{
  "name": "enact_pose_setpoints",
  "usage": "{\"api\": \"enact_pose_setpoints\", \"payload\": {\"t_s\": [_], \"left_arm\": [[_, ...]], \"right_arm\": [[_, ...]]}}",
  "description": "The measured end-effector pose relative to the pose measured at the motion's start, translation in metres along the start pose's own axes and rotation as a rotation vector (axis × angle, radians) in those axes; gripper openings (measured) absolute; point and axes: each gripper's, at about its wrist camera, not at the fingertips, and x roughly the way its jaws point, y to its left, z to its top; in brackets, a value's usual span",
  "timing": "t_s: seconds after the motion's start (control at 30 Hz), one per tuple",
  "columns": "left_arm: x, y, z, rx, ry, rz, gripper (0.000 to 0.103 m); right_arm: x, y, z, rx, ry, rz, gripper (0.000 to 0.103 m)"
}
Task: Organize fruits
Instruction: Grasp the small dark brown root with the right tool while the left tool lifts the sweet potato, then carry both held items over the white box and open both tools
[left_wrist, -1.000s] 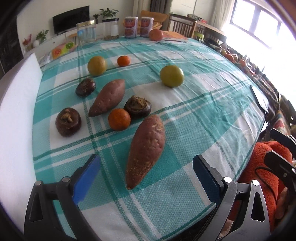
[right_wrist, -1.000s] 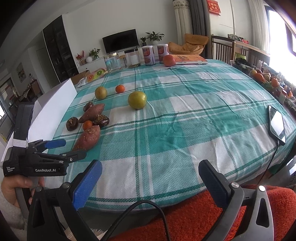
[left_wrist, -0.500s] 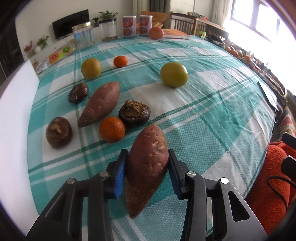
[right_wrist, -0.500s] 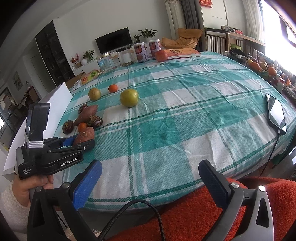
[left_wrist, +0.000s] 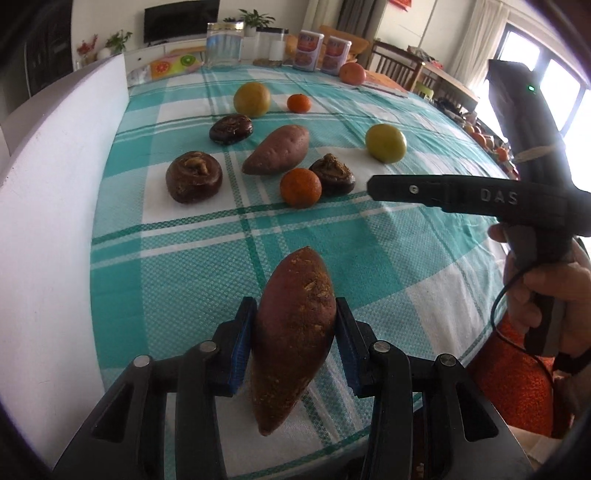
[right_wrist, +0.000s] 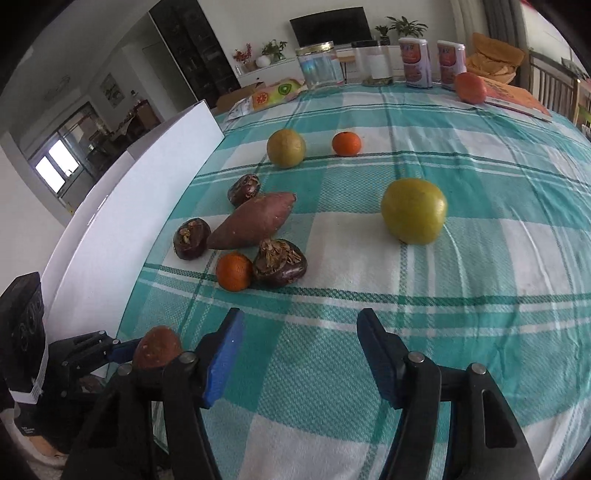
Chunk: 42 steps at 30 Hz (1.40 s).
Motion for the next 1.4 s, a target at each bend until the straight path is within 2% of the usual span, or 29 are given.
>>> {"api": "enact_pose_setpoints", "payload": {"t_s": [0.2, 0.27, 0.3, 0.33, 0.5, 0.73, 0.83, 0.9, 1.0, 1.1, 1.17, 1.23, 1.4], "left_arm": [[0.000, 0.002, -0.002, 0.009, -0.010, -0.008, 0.043], [0.001, 0.002, -0.002, 0.010, -0.012, -0.006, 0.043], [0.002, 0.002, -0.001, 0.011, -0.013, -0.003, 0.043], [0.002, 0.002, -0.001, 0.010, -0.013, -0.002, 0.043], [0.000, 0.004, -0.002, -0.005, -0.012, -0.012, 0.043], [-0.029, 0.000, 0.011, -0.048, -0.072, -0.088, 0.043], [-0.062, 0.008, 0.025, -0.110, -0.119, -0.177, 0.043], [-0.093, 0.021, 0.033, -0.155, -0.179, -0.201, 0.043], [-0.140, 0.051, 0.037, -0.205, -0.285, -0.128, 0.043], [-0.171, 0.091, 0.032, -0.258, -0.342, 0.023, 0.043], [-0.177, 0.121, 0.024, -0.307, -0.340, 0.148, 0.043], [-0.178, 0.152, 0.012, -0.376, -0.325, 0.237, 0.043], [-0.169, 0.201, -0.021, -0.500, -0.272, 0.364, 0.043]], "right_arm": [[0.037, 0.006, 0.025, -0.075, 0.023, 0.039, 0.064], [0.042, 0.006, 0.030, -0.082, 0.037, 0.061, 0.061], [0.043, 0.005, 0.032, -0.082, 0.050, 0.066, 0.054], [0.045, 0.004, 0.034, -0.078, 0.075, 0.081, 0.043], [0.035, 0.006, 0.025, -0.087, 0.129, 0.076, 0.042], [-0.023, -0.014, 0.003, 0.099, 0.010, 0.139, 0.042], [-0.044, 0.005, 0.010, 0.091, -0.023, 0.185, 0.042], [-0.058, 0.032, 0.021, 0.061, -0.049, 0.243, 0.042], [-0.069, 0.087, 0.038, 0.012, -0.080, 0.363, 0.042], [-0.066, 0.150, 0.050, -0.060, -0.077, 0.477, 0.042], [-0.055, 0.192, 0.053, -0.119, -0.046, 0.529, 0.042], [-0.039, 0.230, 0.053, -0.183, -0.011, 0.547, 0.042], [0.002, 0.291, 0.040, -0.273, 0.069, 0.543, 0.042]]}}
